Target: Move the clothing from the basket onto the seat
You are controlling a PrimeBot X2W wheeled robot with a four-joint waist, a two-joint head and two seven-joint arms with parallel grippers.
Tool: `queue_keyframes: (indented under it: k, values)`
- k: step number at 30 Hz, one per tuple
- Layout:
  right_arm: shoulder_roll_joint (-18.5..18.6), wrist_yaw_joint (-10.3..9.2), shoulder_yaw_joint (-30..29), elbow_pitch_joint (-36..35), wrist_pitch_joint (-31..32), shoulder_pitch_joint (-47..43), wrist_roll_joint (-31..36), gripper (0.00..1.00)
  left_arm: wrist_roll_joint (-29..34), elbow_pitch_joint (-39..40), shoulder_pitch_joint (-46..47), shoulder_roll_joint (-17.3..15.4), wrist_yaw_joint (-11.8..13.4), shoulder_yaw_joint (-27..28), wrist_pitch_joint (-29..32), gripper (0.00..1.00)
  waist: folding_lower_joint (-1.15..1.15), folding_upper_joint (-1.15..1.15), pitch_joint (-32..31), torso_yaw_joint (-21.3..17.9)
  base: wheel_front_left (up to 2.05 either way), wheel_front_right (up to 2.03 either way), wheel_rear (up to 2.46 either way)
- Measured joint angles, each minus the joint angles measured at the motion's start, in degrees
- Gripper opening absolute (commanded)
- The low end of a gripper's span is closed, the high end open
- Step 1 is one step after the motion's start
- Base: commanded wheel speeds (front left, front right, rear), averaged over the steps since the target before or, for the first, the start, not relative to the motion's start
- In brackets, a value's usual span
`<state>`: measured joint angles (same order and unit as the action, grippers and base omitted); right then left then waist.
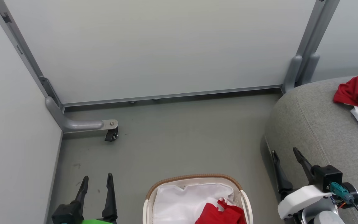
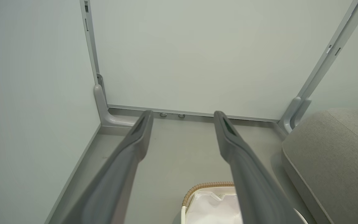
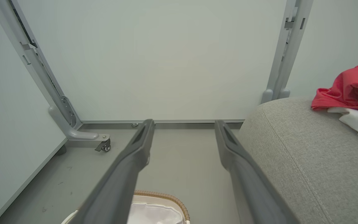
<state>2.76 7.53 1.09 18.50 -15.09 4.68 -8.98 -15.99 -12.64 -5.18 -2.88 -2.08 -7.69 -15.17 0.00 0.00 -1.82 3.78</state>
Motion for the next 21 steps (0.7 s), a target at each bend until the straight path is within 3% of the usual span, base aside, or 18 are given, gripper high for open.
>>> queue_keyframes:
  k: [21]
  values:
    - [0.0, 0.0, -1.3, -0.3, 0.0, -0.2, 0.3, 1.0, 2.0, -0.7, 1.8, 0.0, -1.0, -1.7, 0.0, 1.0, 0.0, 0.0, 0.8, -0.2, 0.0, 0.0, 0.0]
